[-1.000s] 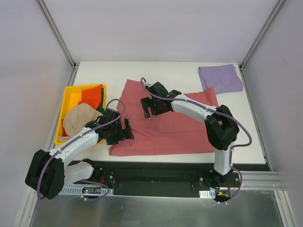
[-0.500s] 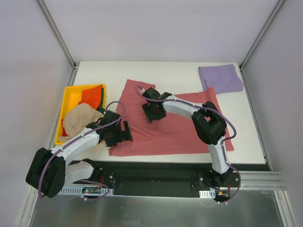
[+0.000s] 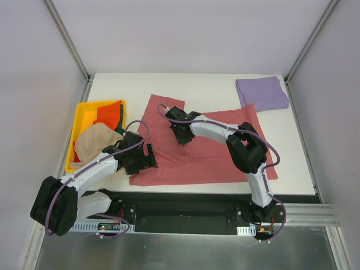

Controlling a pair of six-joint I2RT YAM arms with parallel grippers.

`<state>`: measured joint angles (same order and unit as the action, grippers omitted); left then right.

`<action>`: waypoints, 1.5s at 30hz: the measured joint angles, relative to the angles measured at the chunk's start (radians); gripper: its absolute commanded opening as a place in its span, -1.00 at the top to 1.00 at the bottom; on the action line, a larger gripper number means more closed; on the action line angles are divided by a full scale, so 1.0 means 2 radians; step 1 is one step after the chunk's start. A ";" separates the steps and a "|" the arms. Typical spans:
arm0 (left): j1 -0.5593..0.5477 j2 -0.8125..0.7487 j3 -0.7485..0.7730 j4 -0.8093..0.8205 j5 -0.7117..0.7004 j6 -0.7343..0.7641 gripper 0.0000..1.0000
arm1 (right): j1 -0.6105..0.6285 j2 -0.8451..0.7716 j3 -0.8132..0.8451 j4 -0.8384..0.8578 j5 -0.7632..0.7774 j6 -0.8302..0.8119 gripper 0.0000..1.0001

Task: Fold and stack the t-shirts
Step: Fold the flattened tshirt in 1/3 of the way

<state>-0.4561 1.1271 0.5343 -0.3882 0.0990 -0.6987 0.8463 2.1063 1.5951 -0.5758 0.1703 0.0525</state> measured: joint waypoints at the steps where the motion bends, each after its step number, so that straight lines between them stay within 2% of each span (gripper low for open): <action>1: 0.000 0.000 0.000 0.000 0.000 0.000 -0.98 | 0.001 0.000 0.001 -0.001 0.005 0.000 0.93; 10: 0.000 -0.007 -0.005 0.003 -0.002 -0.001 -0.98 | 0.003 0.000 0.003 -0.009 0.064 0.007 0.95; 25: 0.000 -0.024 -0.017 0.007 -0.003 -0.008 -0.98 | 0.002 0.000 0.003 -0.031 0.134 0.034 0.76; 28: 0.000 -0.032 -0.021 0.009 -0.002 -0.011 -0.98 | 0.001 0.000 0.003 -0.038 0.145 0.040 0.51; 29: 0.000 -0.033 -0.022 0.009 -0.002 -0.012 -0.98 | 0.001 0.000 0.003 -0.042 0.149 0.044 0.36; 31: 0.000 -0.036 -0.024 0.009 -0.002 -0.013 -0.98 | 0.000 -0.001 0.003 -0.050 0.162 0.053 0.22; 33: 0.000 -0.037 -0.025 0.009 -0.002 -0.014 -0.98 | 0.000 -0.002 0.003 -0.060 0.179 0.060 -0.24; 39: 0.000 -0.039 -0.025 0.009 0.001 -0.016 -0.98 | -0.011 -0.031 0.000 -0.074 0.212 0.081 -0.98; 45: 0.000 -0.058 -0.010 -0.026 0.019 -0.011 -0.98 | -0.053 -0.153 -0.059 -0.061 0.226 0.084 -0.93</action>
<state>-0.4561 1.0111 0.5148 -0.4393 0.1375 -0.7212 0.7395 1.7996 1.4769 -0.6975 0.6224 0.2214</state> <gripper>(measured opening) 0.990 0.970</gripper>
